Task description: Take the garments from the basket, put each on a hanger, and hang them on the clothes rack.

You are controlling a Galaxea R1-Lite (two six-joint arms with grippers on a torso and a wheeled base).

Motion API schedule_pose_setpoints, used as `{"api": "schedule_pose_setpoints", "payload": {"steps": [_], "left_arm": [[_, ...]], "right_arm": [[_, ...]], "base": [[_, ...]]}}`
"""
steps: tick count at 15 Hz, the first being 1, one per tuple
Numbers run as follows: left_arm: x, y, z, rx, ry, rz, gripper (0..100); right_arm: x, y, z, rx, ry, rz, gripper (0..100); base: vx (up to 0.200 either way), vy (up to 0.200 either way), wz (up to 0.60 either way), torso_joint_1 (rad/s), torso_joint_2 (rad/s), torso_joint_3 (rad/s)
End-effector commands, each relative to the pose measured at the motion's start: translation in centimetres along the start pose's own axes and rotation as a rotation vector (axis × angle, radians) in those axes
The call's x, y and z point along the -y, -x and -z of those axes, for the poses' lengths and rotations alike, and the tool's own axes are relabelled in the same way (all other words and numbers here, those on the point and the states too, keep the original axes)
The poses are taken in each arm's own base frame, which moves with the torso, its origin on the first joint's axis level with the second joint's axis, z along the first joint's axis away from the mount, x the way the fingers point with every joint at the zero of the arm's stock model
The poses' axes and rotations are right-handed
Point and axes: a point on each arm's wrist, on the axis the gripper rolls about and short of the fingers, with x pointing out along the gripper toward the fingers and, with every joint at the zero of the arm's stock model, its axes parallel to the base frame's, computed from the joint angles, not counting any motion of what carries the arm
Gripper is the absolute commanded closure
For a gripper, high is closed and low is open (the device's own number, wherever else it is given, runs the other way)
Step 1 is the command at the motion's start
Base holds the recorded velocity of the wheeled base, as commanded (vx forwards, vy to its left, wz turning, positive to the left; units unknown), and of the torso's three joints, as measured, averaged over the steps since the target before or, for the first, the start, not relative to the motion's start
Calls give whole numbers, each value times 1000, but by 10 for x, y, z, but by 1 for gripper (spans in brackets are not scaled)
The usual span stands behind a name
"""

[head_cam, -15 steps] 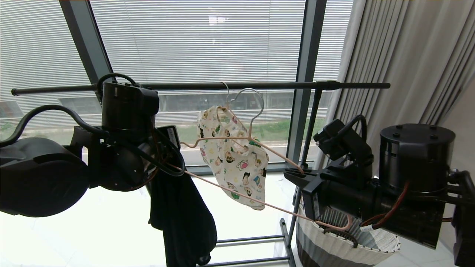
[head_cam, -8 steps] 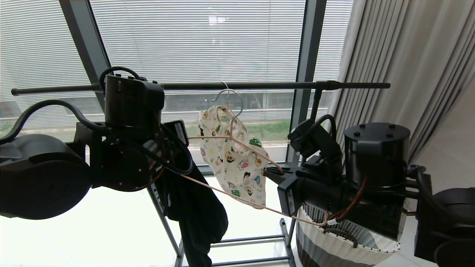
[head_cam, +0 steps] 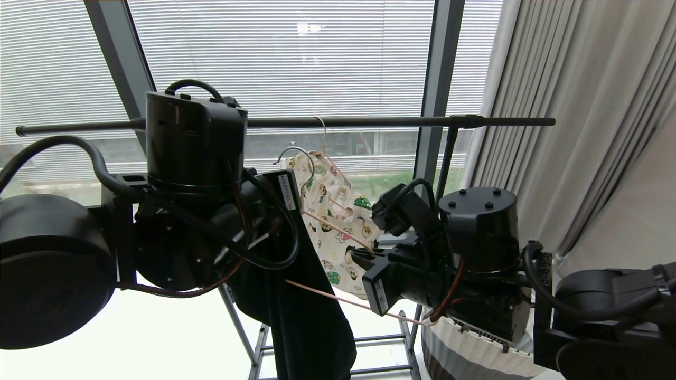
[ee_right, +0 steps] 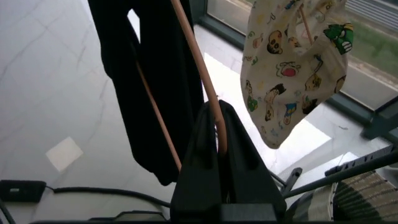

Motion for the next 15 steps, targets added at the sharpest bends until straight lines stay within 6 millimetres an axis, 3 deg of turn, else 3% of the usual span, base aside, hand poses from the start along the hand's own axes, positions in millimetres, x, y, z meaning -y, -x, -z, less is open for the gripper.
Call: {"api": "schedule_pose_setpoints", "payload": {"steps": [1,7,15], "left_arm": [[4,6,0,4,-1,25,100],[-7,18,9,-14,-102,19,100],[-9,25,1,38,-113,36,100]], "right_arm": [[-1,-11,-1,2,-2,5,100],[11,-20,-13,42,-28,55,100],[19,-19,-14,52,-62,131,100]], "base": [[0,0,0,0,0,0],[0,0,0,0,0,0],[0,0,0,0,0,0]]}}
